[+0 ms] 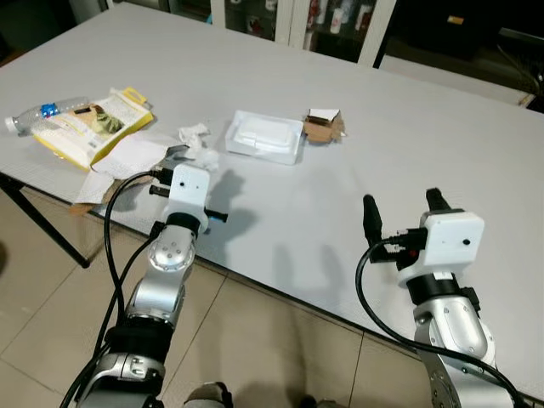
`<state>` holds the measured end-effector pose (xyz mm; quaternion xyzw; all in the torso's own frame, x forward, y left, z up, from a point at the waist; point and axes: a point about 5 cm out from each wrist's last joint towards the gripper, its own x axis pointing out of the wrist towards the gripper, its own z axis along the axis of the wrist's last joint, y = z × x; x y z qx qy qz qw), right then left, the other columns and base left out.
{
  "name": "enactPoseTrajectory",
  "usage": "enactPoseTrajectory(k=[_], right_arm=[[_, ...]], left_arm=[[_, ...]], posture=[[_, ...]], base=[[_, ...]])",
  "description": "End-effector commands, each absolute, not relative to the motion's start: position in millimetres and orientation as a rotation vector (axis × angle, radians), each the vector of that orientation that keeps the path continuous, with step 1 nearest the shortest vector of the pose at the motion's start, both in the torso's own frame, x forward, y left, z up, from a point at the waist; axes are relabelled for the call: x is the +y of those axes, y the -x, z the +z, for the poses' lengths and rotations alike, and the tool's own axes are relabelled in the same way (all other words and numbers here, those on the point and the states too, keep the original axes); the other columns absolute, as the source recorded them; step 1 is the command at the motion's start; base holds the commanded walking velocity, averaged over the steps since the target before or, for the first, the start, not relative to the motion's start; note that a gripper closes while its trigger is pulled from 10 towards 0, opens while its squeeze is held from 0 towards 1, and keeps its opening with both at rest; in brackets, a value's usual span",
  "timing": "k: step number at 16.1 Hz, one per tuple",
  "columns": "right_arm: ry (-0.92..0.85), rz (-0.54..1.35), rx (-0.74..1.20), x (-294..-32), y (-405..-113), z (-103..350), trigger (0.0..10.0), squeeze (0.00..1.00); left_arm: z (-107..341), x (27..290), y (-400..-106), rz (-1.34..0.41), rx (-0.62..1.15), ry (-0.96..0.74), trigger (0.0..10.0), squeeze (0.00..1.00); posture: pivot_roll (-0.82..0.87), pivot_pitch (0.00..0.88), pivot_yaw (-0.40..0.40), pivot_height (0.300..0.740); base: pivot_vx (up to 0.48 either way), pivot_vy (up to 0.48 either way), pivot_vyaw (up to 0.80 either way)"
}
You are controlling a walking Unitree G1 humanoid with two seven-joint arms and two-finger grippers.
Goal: Picking trash to rubbish bin
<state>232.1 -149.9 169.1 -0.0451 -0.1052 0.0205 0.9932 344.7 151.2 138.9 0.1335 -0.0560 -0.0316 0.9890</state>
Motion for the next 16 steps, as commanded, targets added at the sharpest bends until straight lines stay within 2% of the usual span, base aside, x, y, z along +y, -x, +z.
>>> enactPoseTrajectory(k=[1, 7, 11, 16], right_arm=[[0.090, 0.023, -0.196, -155.2, -231.6, 164.9, 10.0, 0.00], [0.090, 0.026, -0.194, -155.2, -230.3, 163.0, 10.0, 0.00], [0.125, 0.026, -0.191, -156.0, -227.7, 163.0, 10.0, 0.00], [0.139, 0.021, -0.191, -157.1, -226.3, 162.5, 10.0, 0.00]], left_arm=[[141.7, 144.7, -344.8, -0.079, -0.113, -0.262, 10.0, 0.00], [147.7, 134.7, -347.2, -0.129, -0.108, -0.227, 10.0, 0.00], [151.3, 130.2, -350.3, -0.135, -0.112, -0.222, 10.0, 0.00], [155.7, 124.5, -354.0, -0.141, -0.108, -0.189, 10.0, 0.00]], posture=[[0.17, 0.126, -0.037, 0.740], [0.16, 0.123, -0.039, 0.740], [0.14, 0.120, -0.037, 0.740], [0.13, 0.118, -0.038, 0.740]], base=[[0.000, 0.000, -0.80], [0.000, 0.000, -0.76], [0.000, 0.000, 0.00], [0.000, 0.000, 0.75]])
